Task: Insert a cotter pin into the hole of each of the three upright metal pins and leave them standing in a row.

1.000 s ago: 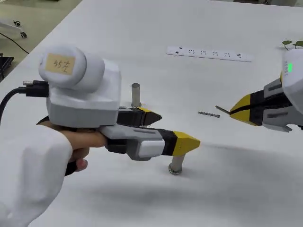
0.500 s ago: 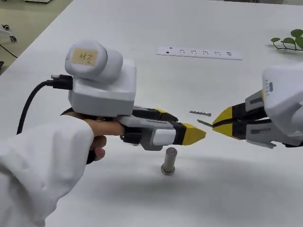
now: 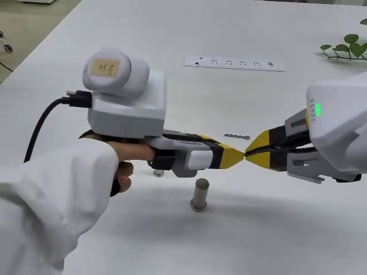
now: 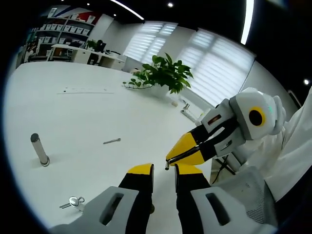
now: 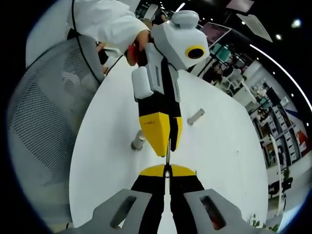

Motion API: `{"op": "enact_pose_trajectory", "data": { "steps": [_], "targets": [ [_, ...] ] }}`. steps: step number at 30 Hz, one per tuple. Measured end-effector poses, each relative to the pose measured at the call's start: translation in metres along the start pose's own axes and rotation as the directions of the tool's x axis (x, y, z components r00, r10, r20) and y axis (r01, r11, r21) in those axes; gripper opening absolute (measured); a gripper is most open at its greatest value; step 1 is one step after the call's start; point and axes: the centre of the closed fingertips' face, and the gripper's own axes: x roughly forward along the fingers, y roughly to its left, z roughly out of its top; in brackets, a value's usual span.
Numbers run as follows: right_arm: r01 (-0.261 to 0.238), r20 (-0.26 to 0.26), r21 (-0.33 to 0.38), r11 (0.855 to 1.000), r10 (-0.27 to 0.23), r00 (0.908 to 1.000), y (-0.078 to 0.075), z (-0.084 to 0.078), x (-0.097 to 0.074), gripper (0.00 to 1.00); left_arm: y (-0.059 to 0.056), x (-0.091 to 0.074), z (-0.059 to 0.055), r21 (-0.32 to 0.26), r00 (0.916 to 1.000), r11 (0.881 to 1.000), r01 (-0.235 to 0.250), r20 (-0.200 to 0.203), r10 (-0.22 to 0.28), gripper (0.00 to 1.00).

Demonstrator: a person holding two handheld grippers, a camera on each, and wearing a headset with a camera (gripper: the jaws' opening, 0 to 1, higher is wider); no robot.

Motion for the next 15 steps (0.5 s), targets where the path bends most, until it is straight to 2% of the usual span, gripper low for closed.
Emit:
{"op": "enact_pose_trajectory", "data": {
  "steps": [8, 15],
  "targets": [
    [-0.001, 0.008, -0.008, 1.0, 0.001, 1.0, -0.0008, 0.0043, 0.0011, 0.0, 0.0004, 0.0035, -0.002, -0.005, 0.9999, 1.0, 0.003, -0.013, -0.003, 0.08],
    [0.002, 0.008, -0.015, 1.0, -0.002, 1.0, -0.0036, 0.0064, 0.0022, 0.0, 0.0003, 0.0042, 0.0, -0.028, 0.9999, 1.0, 0.01, -0.004, -0.011, 0.03]
  ]
}}
